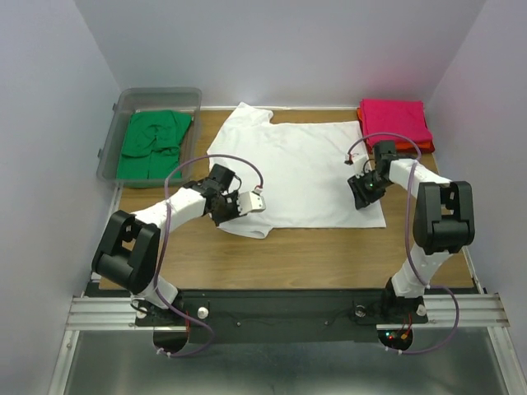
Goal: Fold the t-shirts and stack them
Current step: Flatten the tshirt out
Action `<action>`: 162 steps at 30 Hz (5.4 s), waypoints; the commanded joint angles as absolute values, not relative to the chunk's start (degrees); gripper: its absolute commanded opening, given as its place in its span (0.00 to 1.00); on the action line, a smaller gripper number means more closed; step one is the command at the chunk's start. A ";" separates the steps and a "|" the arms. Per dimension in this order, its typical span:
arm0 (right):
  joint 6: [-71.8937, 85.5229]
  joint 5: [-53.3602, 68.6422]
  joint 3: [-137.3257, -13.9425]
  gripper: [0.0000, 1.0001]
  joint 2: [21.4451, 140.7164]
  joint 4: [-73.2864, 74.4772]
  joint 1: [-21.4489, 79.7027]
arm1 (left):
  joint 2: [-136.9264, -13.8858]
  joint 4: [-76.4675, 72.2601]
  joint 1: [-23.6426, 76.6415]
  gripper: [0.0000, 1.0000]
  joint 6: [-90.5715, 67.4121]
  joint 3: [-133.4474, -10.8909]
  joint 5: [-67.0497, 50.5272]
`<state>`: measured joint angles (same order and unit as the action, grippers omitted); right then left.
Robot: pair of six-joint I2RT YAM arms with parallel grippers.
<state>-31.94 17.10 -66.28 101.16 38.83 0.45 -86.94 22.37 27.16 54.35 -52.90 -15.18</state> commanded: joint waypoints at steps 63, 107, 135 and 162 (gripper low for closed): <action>-40.25 10.01 -56.25 0.45 93.17 50.09 3.25 | -86.49 45.87 26.10 0.28 55.37 -54.22 -23.90; -24.70 19.86 -88.22 0.47 105.89 45.80 -5.70 | -92.28 38.78 16.35 0.50 43.25 -77.83 -33.39; -5.98 7.38 -96.33 0.47 125.25 23.82 -6.33 | -124.71 19.34 9.84 0.60 19.87 -110.20 -31.47; -2.90 5.71 -96.94 0.50 123.92 18.19 -6.42 | -140.89 16.70 9.93 0.60 13.10 -126.30 -25.66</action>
